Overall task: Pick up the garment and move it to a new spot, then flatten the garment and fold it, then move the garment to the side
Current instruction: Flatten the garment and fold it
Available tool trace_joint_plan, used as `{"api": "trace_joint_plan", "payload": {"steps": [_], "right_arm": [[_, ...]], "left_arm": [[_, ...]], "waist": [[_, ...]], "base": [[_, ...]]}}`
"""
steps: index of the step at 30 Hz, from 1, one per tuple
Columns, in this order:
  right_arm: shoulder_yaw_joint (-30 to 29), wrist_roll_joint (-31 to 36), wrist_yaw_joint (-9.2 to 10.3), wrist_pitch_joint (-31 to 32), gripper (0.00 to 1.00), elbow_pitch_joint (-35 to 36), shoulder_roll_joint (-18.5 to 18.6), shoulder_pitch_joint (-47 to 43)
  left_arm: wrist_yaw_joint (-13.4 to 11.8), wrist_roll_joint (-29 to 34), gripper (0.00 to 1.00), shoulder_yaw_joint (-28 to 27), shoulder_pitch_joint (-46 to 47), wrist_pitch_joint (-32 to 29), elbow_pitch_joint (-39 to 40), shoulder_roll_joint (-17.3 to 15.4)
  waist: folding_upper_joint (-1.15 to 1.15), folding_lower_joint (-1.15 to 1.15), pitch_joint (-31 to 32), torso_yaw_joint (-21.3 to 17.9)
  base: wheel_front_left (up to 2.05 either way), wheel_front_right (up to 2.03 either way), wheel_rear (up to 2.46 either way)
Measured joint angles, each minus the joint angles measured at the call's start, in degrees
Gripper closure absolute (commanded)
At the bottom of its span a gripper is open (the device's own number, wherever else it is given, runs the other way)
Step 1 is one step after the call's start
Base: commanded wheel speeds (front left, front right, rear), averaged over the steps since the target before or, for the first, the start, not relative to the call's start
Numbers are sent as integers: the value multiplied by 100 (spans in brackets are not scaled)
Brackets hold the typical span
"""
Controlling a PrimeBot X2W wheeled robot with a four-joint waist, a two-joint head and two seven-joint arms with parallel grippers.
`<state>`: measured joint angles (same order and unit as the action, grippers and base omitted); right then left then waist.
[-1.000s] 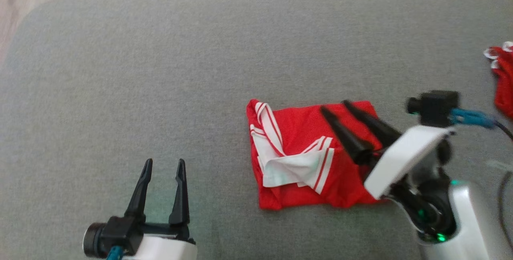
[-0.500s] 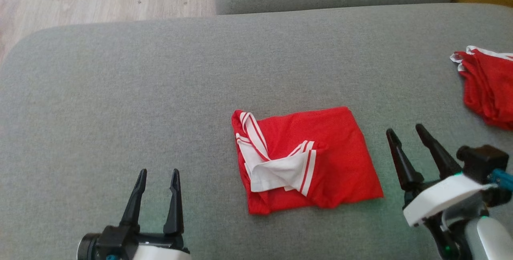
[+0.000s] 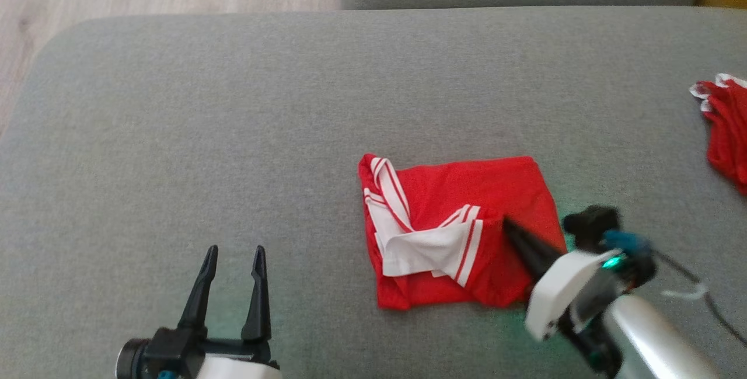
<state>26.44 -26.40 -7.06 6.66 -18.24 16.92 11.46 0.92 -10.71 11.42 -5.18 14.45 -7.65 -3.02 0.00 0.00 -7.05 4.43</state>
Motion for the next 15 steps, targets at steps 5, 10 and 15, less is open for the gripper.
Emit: {"api": "trace_joint_plan", "payload": {"steps": [5,10,15], "right_arm": [[1039,-190,0,25,100,-174,-4,89],[2023,-392,0,42,100,-65,-19,191],[2730,-623,0,93,100,3,-151,353]], "left_arm": [[-43,-58,0,37,0,0,-8,0],[-74,-58,0,11,0,0,-9,0],[-76,-58,0,2,0,0,-10,0]], "waist": [[0,0,-33,159],[0,0,-33,240],[0,0,9,219]], "base": [[0,0,0],[0,0,0],[0,0,0]]}}
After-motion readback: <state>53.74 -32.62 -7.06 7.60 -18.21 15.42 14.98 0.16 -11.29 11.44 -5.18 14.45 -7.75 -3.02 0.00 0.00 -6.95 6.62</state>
